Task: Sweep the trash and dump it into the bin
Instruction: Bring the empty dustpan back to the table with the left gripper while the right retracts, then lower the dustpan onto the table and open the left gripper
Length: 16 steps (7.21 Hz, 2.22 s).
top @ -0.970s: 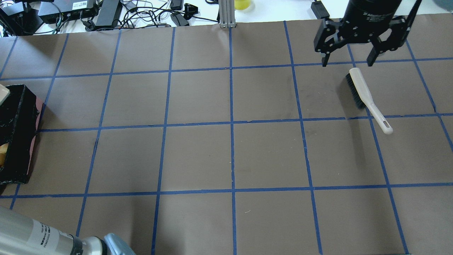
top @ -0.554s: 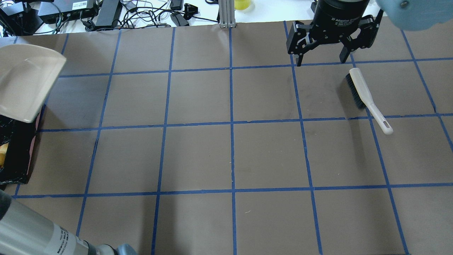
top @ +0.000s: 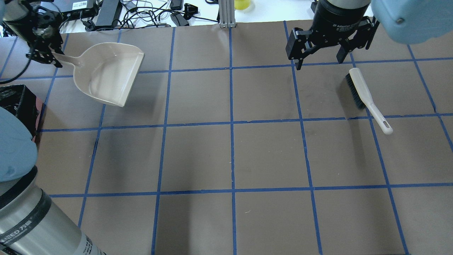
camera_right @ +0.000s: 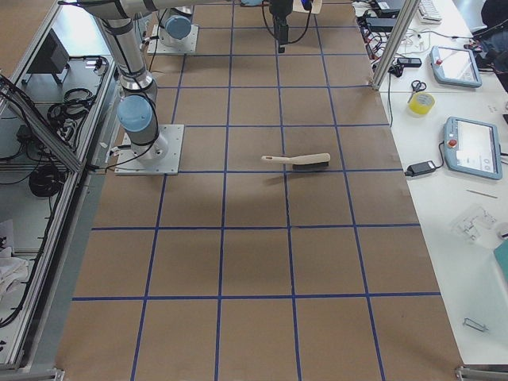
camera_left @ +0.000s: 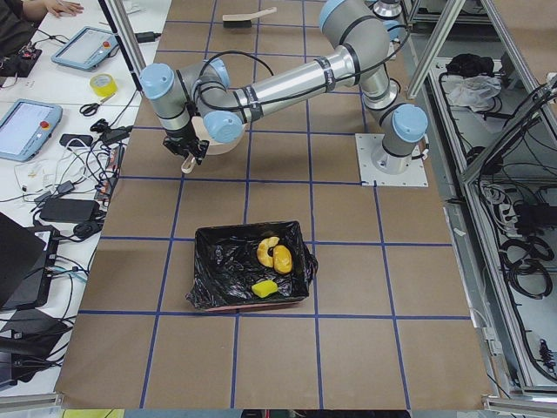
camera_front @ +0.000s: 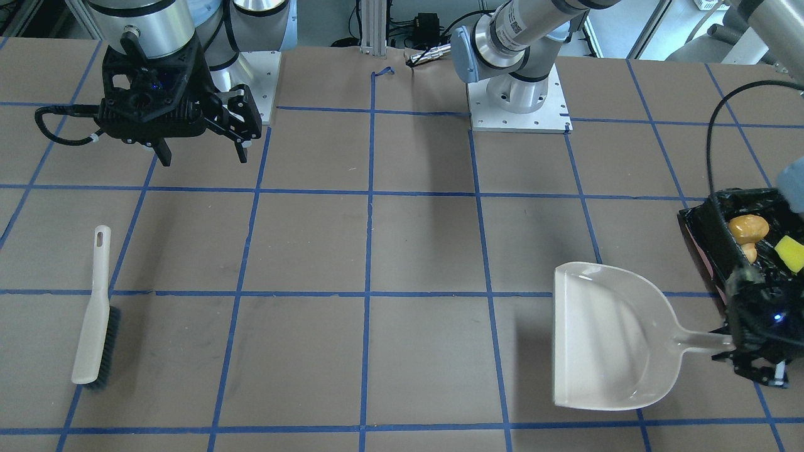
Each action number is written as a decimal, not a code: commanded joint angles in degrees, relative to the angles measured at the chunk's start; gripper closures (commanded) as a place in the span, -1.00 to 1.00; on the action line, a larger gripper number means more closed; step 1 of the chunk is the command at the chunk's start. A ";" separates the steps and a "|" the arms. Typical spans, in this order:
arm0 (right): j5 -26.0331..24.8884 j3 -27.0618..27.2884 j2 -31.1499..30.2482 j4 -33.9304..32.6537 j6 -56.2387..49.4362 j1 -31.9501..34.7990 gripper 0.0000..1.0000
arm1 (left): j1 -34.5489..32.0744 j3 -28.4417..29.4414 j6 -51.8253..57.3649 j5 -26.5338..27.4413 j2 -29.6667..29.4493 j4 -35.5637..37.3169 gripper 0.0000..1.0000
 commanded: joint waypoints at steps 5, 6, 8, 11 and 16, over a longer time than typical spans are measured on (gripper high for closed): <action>0.71 3.37 -2.02 -4.76 1.72 -0.03 -1.00 | -11.33 -4.25 -12.30 0.02 -4.87 8.65 1.00; 0.62 3.37 -2.10 -4.67 1.72 -0.03 -1.00 | -11.25 -4.42 -12.47 0.02 -4.79 8.56 1.00; 0.62 3.28 -2.19 -5.02 1.64 0.06 -1.00 | -10.80 -6.70 -16.22 0.02 -4.09 8.65 1.00; 0.71 3.28 -2.11 -5.02 1.72 -0.03 -1.00 | -10.72 -7.85 -19.59 0.37 -3.29 8.65 1.00; 0.62 3.28 -2.46 -4.67 1.72 -0.12 -1.00 | -9.84 -10.04 -14.58 0.46 -1.80 8.56 1.00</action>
